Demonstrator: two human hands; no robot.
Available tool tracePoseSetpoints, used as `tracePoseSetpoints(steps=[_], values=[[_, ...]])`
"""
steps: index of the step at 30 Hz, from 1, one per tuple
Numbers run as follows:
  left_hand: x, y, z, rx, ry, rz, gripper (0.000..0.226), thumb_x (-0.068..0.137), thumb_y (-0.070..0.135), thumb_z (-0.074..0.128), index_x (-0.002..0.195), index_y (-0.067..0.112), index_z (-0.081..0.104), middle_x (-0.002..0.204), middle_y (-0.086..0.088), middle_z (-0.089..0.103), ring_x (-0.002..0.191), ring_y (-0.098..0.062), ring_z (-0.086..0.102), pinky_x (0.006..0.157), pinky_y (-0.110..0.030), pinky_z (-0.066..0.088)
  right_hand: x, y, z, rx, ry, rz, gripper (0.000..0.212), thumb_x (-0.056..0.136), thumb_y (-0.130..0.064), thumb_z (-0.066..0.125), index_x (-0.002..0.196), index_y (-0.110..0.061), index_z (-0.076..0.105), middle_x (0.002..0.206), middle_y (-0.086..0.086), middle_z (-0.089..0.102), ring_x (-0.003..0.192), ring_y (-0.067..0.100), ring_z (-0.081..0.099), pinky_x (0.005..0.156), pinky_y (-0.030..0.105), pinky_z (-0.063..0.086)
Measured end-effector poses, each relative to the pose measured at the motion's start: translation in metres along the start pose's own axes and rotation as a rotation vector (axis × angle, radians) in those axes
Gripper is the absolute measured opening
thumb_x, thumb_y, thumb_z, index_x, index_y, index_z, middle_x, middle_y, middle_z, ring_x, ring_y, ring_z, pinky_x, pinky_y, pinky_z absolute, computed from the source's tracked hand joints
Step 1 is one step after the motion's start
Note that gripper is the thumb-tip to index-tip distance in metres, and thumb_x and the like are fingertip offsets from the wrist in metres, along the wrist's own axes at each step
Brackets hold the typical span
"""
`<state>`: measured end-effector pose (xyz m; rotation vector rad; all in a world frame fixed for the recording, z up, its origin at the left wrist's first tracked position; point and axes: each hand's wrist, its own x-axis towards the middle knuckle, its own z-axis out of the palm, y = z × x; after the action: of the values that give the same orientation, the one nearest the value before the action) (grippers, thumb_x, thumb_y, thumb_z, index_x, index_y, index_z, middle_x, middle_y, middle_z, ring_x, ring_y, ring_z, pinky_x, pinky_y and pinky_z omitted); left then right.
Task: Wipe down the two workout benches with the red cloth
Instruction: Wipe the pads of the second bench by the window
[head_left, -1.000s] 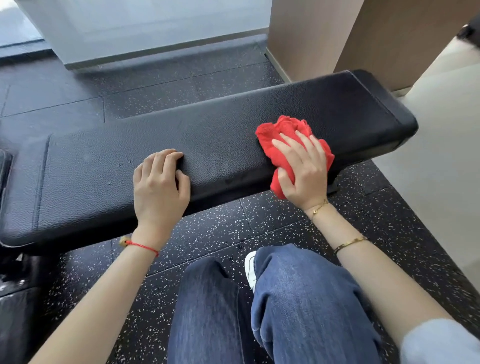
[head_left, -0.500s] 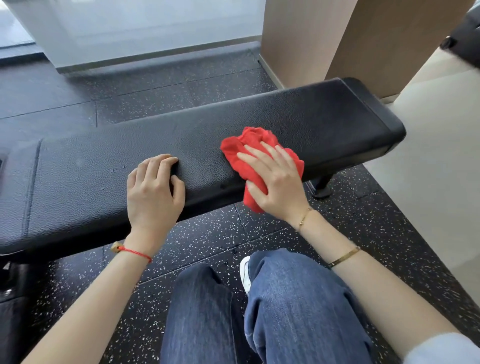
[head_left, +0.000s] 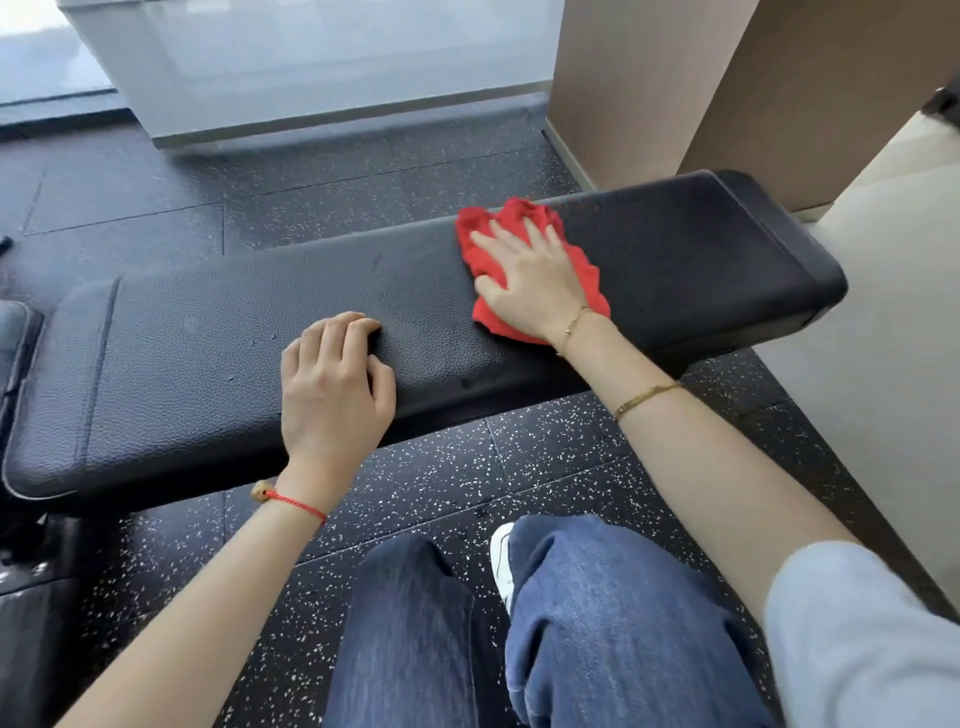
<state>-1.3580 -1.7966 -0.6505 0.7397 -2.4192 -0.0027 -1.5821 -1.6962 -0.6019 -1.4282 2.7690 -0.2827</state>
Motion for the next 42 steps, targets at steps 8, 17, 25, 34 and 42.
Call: tracePoseSetpoints(steps=[8, 17, 25, 34, 42], values=[[-0.001, -0.002, -0.002, -0.032, -0.018, -0.012, 0.032, 0.091, 0.021, 0.047, 0.118, 0.013, 0.061, 0.125, -0.003, 0.062, 0.119, -0.028, 0.054, 0.104, -0.041, 0.038, -0.058, 0.018, -0.003, 0.091, 0.0, -0.246, 0.056, 0.092, -0.033, 0.051, 0.146, -0.034, 0.038, 0.157, -0.011, 0.031, 0.148, 0.023, 0.021, 0.122, 0.044, 0.009], [0.001, 0.0, -0.002, -0.02, -0.004, -0.014, 0.031, 0.09, 0.021, 0.048, 0.116, 0.013, 0.062, 0.124, -0.003, 0.062, 0.117, -0.028, 0.054, 0.103, -0.041, 0.039, 0.016, 0.013, -0.001, 0.082, -0.03, 0.024, 0.056, 0.094, -0.036, 0.043, 0.149, -0.035, 0.032, 0.161, -0.008, 0.021, 0.149, 0.031, 0.012, 0.122, 0.044, -0.001], [0.002, 0.0, -0.006, -0.053, -0.008, -0.016, 0.03, 0.089, 0.02, 0.051, 0.114, 0.013, 0.064, 0.122, -0.002, 0.064, 0.116, -0.027, 0.057, 0.102, -0.04, 0.041, -0.022, -0.002, 0.003, 0.111, -0.031, -0.221, 0.058, 0.092, -0.038, 0.051, 0.148, -0.039, 0.034, 0.159, -0.011, 0.026, 0.149, 0.024, 0.016, 0.122, 0.045, 0.006], [0.002, 0.003, -0.01, -0.065, -0.012, -0.011, 0.028, 0.09, 0.019, 0.052, 0.113, 0.011, 0.065, 0.12, -0.003, 0.065, 0.115, -0.027, 0.058, 0.1, -0.038, 0.04, 0.019, 0.0, 0.003, 0.101, -0.022, 0.057, 0.054, 0.095, -0.037, 0.04, 0.148, -0.037, 0.033, 0.16, -0.01, 0.022, 0.149, 0.028, 0.014, 0.122, 0.045, 0.0], [0.002, 0.005, -0.012, -0.078, -0.037, -0.038, 0.027, 0.087, 0.016, 0.056, 0.111, 0.009, 0.067, 0.12, -0.004, 0.067, 0.115, -0.028, 0.059, 0.1, -0.039, 0.04, -0.026, -0.049, 0.008, 0.14, -0.062, -0.307, 0.057, 0.093, -0.033, 0.049, 0.148, -0.037, 0.035, 0.159, -0.011, 0.027, 0.149, 0.025, 0.014, 0.122, 0.042, 0.003]])
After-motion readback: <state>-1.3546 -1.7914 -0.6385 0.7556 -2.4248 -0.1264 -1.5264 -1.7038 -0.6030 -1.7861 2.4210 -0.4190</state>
